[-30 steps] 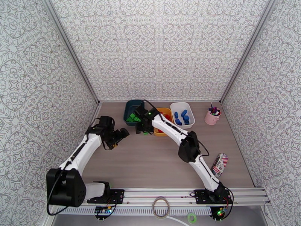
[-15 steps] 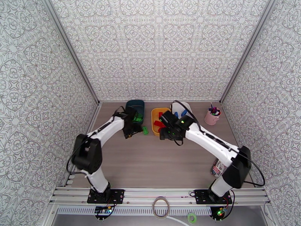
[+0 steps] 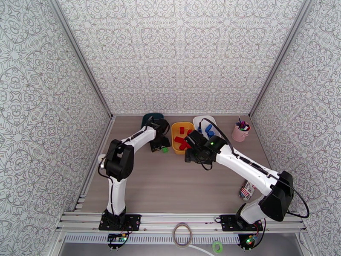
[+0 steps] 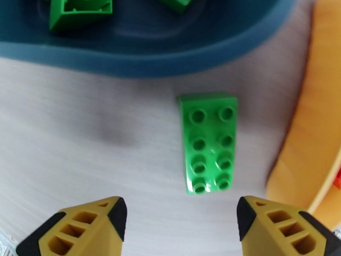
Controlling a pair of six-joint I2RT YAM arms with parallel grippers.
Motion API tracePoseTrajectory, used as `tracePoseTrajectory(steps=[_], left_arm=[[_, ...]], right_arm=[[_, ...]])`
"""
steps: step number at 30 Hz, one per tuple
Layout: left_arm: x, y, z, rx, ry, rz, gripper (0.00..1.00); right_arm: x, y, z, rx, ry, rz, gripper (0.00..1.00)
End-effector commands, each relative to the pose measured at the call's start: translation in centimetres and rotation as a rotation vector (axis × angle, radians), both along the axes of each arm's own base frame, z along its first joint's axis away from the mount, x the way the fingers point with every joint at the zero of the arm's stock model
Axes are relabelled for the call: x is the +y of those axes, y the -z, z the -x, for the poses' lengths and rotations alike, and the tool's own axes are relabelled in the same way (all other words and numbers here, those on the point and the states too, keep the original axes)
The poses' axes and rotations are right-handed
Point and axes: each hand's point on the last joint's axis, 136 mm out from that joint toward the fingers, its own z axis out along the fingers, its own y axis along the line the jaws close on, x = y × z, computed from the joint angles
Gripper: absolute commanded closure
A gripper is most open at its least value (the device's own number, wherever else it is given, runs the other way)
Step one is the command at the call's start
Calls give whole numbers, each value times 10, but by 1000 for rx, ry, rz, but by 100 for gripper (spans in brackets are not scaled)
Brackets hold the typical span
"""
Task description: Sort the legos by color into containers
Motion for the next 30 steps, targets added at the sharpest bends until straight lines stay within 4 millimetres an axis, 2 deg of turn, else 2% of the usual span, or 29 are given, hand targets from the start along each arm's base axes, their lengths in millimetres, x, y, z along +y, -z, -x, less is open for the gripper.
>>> tracePoseTrajectory(steps=[1, 9, 13, 18, 22, 24, 27, 30], left_arm=[[-3, 1, -6, -3, -6, -19, 27], [-5, 15, -9, 15, -3, -2, 29], [-2, 23, -7, 36, 4, -12, 38], [1, 29, -3, 54, 14, -23, 54], [3, 27, 1, 46, 28, -22, 59], [5, 28, 4, 52, 31, -22, 58], [6, 28, 7, 47, 36, -28, 46], [8, 23, 6, 26, 40, -28, 43]], right_arm=[[-1, -10, -3, -31, -1, -7, 21], [7, -10, -8, -26, -16, -15, 22], [8, -12, -10, -30, -19, -16, 22], [10, -14, -11, -31, -21, -21, 22], [13, -11, -12, -22, -25, -25, 23], [15, -10, -13, -19, -31, -27, 23], [19, -11, -15, -19, -38, -31, 23], [21, -11, -17, -18, -44, -32, 23]])
